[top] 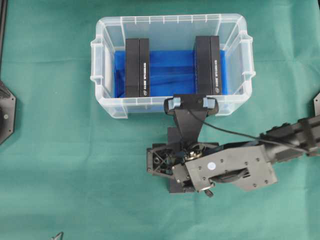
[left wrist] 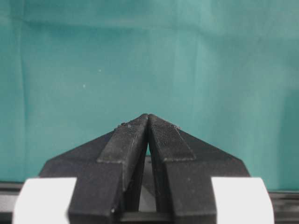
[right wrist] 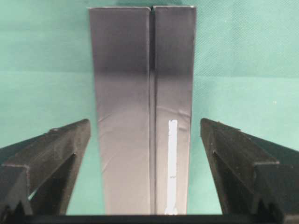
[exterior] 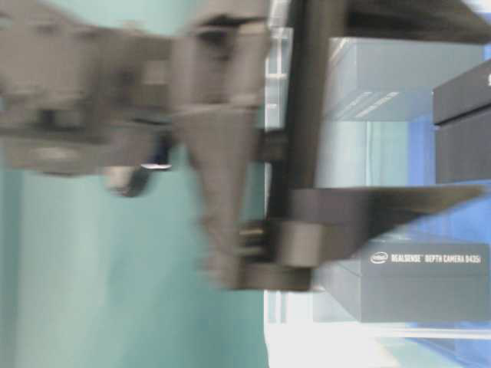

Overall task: Take the box out of the case with the right arm.
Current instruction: 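Carry the box toward the front and lower it onto the table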

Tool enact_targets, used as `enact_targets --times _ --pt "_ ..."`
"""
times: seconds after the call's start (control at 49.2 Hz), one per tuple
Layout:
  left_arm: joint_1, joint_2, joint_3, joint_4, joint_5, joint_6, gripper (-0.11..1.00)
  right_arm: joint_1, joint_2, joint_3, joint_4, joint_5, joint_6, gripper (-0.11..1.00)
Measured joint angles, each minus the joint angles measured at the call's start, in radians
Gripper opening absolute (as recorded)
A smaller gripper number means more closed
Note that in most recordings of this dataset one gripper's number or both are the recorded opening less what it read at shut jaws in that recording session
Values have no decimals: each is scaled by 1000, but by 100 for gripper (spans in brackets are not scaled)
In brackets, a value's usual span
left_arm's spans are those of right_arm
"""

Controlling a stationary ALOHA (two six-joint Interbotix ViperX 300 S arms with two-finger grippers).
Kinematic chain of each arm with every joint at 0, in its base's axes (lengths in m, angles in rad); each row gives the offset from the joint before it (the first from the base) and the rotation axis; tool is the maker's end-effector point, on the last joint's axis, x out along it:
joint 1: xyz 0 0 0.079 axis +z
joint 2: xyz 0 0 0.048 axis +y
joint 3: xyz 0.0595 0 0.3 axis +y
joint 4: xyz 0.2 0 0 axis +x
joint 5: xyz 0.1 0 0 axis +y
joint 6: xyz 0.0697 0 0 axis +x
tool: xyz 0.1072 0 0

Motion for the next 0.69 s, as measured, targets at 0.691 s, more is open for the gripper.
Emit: enact_targets --times 0.691 --pt "0 0 2 -2 0 0 2 -5 -49 -285 -114 371 -124 92"
